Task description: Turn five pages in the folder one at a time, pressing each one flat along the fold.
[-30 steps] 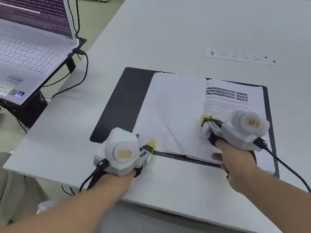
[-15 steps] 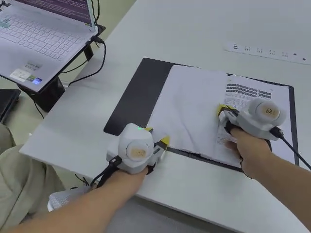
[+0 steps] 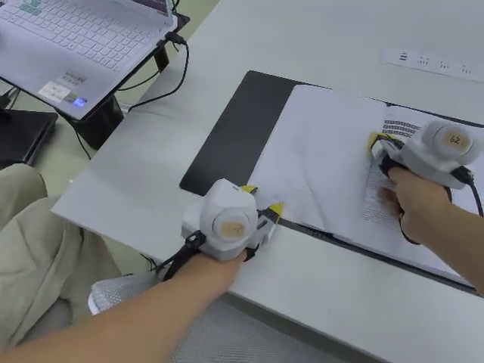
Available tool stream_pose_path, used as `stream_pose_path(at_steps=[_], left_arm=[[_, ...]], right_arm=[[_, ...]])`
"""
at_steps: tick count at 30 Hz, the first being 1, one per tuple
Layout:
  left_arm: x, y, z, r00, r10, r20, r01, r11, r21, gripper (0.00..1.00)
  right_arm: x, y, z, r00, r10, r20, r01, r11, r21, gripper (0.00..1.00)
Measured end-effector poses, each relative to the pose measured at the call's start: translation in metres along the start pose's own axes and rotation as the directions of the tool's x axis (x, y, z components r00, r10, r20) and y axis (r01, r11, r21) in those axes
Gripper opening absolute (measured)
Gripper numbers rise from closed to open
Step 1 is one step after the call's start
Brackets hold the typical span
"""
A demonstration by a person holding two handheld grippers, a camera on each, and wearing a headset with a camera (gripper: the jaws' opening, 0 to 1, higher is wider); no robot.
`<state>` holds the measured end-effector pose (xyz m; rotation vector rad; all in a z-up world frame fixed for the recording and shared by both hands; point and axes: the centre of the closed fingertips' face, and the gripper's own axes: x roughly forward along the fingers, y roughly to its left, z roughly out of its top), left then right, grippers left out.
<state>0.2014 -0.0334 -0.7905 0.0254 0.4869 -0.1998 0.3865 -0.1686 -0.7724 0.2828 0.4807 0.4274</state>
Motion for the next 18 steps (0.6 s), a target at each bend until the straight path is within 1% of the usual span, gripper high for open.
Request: stream_pose_path(at_steps=[4,7,10,12,14,16,18], left_arm=[[-0.001,0.000,0.001,1.0000,0.000,0.001,0.000,1.000,0.000,0.28],[-0.001,0.000,0.001,1.0000,0.001,0.003,-0.001,1.000,-0.001,0.28],[0.000,0.000,0.001,1.0000,0.002,0.004,-0.002,1.000,0.000,0.28],[0.000,0.000,0.001,1.0000,0.001,0.004,-0.001,1.000,0.000,0.28],[0.000,0.000,0.001,1.0000,0.001,0.005,-0.001,1.000,-0.001,0.28],[0.000,0.000,0.001,1.0000,0.001,0.006,-0.001,1.000,0.000,0.28],[0.000,0.000,0.001,1.0000,0.001,0.007,-0.001,1.000,0.000,0.28]], right_arm=[[0.003,0.001,0.007,0.9998,-0.008,0.017,0.008,1.000,0.006,0.00],[0.017,-0.008,0.011,0.9996,-0.014,0.025,0.014,1.000,0.006,0.00],[0.025,-0.013,0.016,0.9993,-0.019,0.031,0.019,1.000,0.001,0.00],[0.035,-0.018,0.018,0.9992,-0.021,0.034,0.022,1.000,-0.005,0.00],[0.038,-0.020,0.019,0.9989,-0.027,0.039,0.027,1.000,-0.008,0.00],[0.048,-0.027,0.023,0.9983,-0.037,0.045,0.037,0.999,-0.006,0.00],[0.050,-0.028,0.025,0.9981,-0.044,0.044,0.045,0.999,-0.021,0.00]])
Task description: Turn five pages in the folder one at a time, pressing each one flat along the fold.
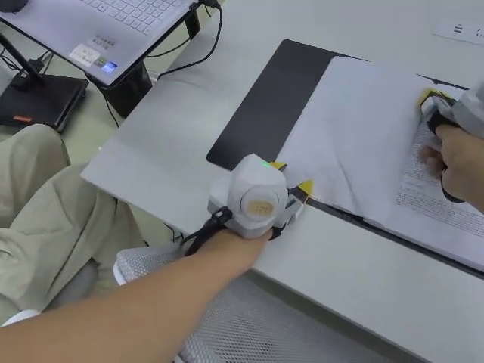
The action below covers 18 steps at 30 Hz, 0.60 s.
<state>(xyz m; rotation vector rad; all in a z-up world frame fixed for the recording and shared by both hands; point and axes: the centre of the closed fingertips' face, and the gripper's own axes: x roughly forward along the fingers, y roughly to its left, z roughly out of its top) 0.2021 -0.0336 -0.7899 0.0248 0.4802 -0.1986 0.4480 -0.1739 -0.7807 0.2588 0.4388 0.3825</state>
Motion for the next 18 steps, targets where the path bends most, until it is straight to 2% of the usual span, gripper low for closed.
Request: stream_pose_path(at_steps=[6,11,14,18], left_arm=[[0.000,0.000,0.000,1.0000,0.000,0.002,0.000,1.000,-0.001,0.28],[0.001,-0.001,0.000,1.0000,0.001,0.002,-0.001,1.000,-0.001,0.28],[0.001,-0.001,0.000,1.0000,0.002,0.002,-0.002,1.000,-0.001,0.28],[0.000,-0.001,0.001,1.0000,0.002,0.002,-0.002,1.000,0.000,0.28]], right_arm=[[0.021,-0.009,0.007,0.9999,-0.004,-0.013,0.004,1.000,0.000,0.00],[0.019,-0.008,0.008,0.9999,-0.009,-0.008,0.009,1.000,0.003,0.00],[0.018,-0.009,0.007,0.9999,-0.012,-0.007,0.012,0.999,0.029,0.00],[0.009,-0.006,0.004,1.0000,-0.003,-0.006,0.003,1.000,0.030,0.00]])
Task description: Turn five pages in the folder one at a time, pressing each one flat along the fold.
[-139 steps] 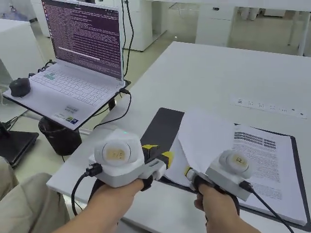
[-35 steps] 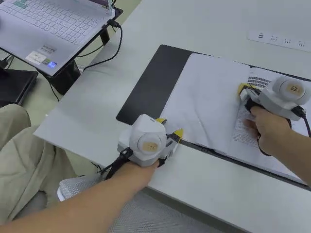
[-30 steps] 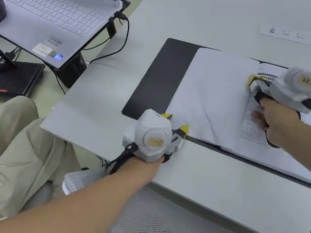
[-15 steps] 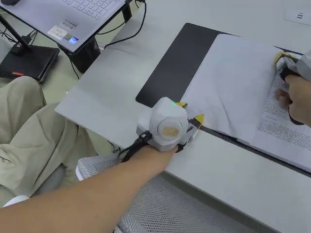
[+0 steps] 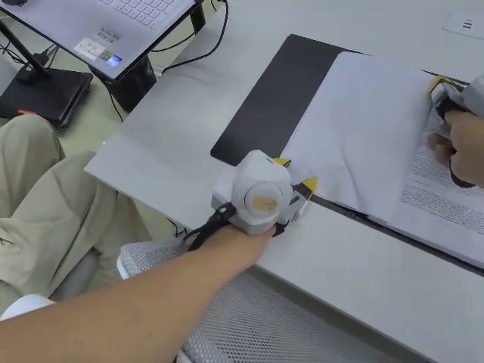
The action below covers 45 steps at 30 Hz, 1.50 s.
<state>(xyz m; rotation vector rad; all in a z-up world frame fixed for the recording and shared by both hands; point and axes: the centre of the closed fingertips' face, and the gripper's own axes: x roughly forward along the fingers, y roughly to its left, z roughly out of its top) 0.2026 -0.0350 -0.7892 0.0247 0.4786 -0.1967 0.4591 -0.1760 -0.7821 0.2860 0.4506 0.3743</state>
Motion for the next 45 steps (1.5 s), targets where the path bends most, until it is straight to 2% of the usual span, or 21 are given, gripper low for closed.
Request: stream_pose_path(at_steps=[5,8,19,24,39,41,45], left_arm=[[0.000,0.000,0.000,1.0000,0.000,0.001,0.000,1.000,0.001,0.28],[0.000,0.000,0.000,1.0000,0.000,0.002,0.000,1.000,0.001,0.28],[-0.001,0.001,0.000,1.0000,0.000,0.002,0.000,1.000,0.002,0.28],[-0.001,0.001,0.000,1.0000,0.001,0.003,-0.001,1.000,0.002,0.28],[-0.002,0.001,0.000,1.0000,0.001,0.004,-0.001,1.000,0.001,0.28],[-0.002,0.001,0.000,1.0000,0.001,0.004,-0.001,1.000,0.001,0.28],[-0.002,0.001,0.000,1.0000,0.001,0.005,-0.001,1.000,0.002,0.28]], right_arm=[[-0.005,0.001,-0.006,0.9999,0.014,-0.004,-0.014,1.000,0.007,0.00],[-0.010,0.004,-0.009,0.9995,0.030,-0.007,-0.031,0.999,-0.013,0.00],[-0.046,0.028,-0.025,0.9960,0.084,-0.030,-0.085,0.996,-0.032,0.00],[-0.059,0.036,-0.034,0.9941,0.103,-0.035,-0.105,0.992,-0.072,0.00],[-0.089,0.043,-0.051,0.9909,0.131,-0.032,-0.133,0.988,-0.079,0.00],[-0.090,0.042,-0.051,0.9903,0.135,-0.033,-0.137,0.988,-0.077,0.00],[-0.102,0.047,-0.054,0.9897,0.139,-0.036,-0.141,0.986,-0.083,0.00]])
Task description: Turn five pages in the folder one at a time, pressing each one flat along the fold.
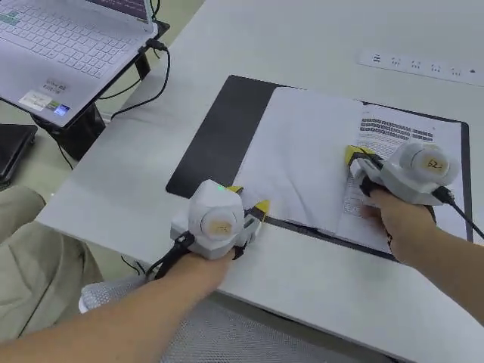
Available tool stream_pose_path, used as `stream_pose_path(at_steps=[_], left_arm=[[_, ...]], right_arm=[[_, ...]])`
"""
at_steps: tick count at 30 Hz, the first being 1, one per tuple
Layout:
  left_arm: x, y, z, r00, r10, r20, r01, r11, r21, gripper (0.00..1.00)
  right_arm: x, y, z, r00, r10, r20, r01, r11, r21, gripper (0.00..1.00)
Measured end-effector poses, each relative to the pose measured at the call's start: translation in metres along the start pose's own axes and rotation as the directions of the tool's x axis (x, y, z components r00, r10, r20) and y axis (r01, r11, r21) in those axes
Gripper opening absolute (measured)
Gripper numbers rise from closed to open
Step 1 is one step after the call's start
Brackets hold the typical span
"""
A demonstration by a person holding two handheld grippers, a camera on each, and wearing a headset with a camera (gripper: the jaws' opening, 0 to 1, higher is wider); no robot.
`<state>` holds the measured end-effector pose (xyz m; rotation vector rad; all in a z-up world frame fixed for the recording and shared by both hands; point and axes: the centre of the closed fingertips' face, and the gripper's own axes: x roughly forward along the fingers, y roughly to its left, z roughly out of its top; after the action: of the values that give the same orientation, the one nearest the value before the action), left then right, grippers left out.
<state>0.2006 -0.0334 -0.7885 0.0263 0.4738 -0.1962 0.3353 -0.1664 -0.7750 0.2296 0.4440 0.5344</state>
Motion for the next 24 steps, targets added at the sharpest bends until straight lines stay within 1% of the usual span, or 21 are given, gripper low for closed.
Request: stream_pose_path(at_steps=[5,11,12,16,21,24], left_arm=[[-0.001,0.000,0.000,1.0000,0.000,0.000,0.000,1.000,0.000,0.28],[0.000,0.000,0.000,1.0000,0.000,0.001,0.000,1.000,0.000,0.28],[0.000,0.000,0.000,1.0000,0.000,0.001,0.000,1.000,0.000,0.28],[0.001,0.000,-0.001,1.0000,-0.001,0.001,0.001,1.000,0.001,0.28],[0.001,0.000,-0.001,1.0000,-0.002,0.001,0.002,1.000,0.000,0.28],[0.002,0.000,-0.001,1.0000,-0.003,0.001,0.003,1.000,0.000,0.28]], right_arm=[[-0.010,0.004,-0.006,0.9999,0.006,-0.008,-0.006,1.000,0.007,0.00],[-0.028,0.017,-0.015,0.9997,0.017,-0.016,-0.017,1.000,0.002,0.00],[-0.034,0.021,-0.017,0.9997,0.019,-0.017,-0.019,1.000,0.001,0.00],[-0.043,0.028,-0.022,0.9995,0.024,-0.021,-0.024,1.000,0.003,0.00],[-0.054,0.035,-0.028,0.9983,0.040,-0.043,-0.040,0.999,-0.001,0.00],[-0.060,0.038,-0.036,0.9966,0.055,-0.061,-0.056,0.998,-0.016,0.00]])
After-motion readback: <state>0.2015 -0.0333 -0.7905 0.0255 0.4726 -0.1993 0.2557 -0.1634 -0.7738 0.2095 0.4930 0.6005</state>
